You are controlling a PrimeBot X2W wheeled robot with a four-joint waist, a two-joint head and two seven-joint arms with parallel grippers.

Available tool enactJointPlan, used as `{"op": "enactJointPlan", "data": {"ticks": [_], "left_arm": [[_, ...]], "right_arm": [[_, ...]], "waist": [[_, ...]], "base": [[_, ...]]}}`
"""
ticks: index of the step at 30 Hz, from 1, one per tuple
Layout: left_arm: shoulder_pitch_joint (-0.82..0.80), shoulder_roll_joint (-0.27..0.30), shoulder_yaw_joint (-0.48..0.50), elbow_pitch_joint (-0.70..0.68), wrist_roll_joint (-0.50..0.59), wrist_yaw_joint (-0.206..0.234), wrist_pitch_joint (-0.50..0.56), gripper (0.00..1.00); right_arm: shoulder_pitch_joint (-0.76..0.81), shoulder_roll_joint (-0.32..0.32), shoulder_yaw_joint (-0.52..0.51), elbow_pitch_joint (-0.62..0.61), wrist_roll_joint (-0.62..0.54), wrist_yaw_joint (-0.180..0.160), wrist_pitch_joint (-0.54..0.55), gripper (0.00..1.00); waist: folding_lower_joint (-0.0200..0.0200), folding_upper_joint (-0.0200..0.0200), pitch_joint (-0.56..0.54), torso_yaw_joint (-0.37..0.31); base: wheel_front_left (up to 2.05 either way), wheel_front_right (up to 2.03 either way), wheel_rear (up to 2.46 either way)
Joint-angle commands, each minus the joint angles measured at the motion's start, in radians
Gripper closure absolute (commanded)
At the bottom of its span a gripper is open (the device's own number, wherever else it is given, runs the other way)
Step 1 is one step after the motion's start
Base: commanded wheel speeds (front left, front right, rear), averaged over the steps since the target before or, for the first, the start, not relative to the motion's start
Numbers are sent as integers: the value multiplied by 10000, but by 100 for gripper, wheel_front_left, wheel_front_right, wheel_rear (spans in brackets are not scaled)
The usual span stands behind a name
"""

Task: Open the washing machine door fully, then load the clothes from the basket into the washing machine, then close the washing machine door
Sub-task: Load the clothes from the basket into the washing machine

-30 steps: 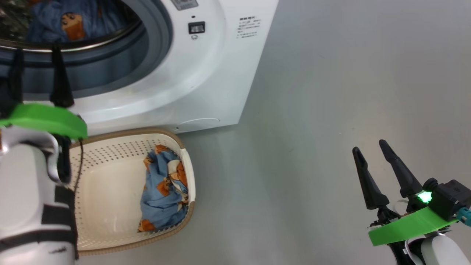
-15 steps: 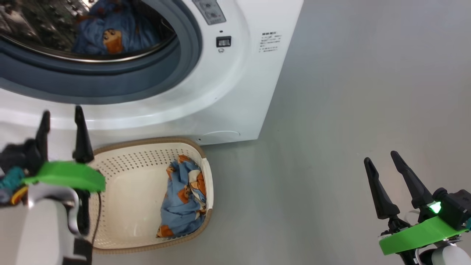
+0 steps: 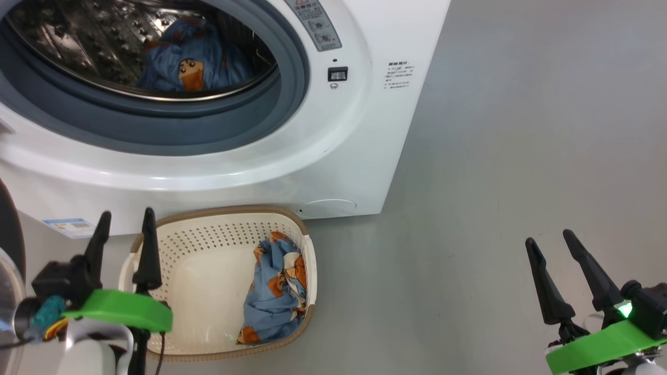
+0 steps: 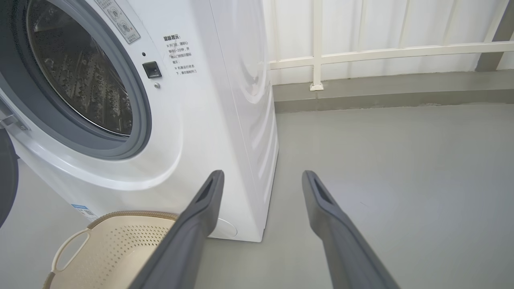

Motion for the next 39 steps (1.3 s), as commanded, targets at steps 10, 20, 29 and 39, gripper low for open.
{"op": "enactJointPlan", "data": {"ticks": [10,20,29,39], "left_arm": [[1466,263,-17,-1270,-343,339,-53,0],[2617,262,-40,-2347,-309,604,-53,0],[3023,262,-288,-2504,-458,804,-53,0],[2587,262,-970,-1521,-617,688,-53,0]], "right_arm": [[582,-229,33,-198,-148,29,-48,0],[821,-251,-125,-202,-154,29,-48,0],[886,-185,-72,-204,-182,29,-48,0],[650,-108,50,-268,-166,29,-48,0]], "waist": [[1,-1,-374,22],[1,-1,-532,16],[1,-1,-649,1],[1,-1,-321,-88]], "base": [[0,0,0],[0,0,0],[0,0,0],[0,0,0]]}}
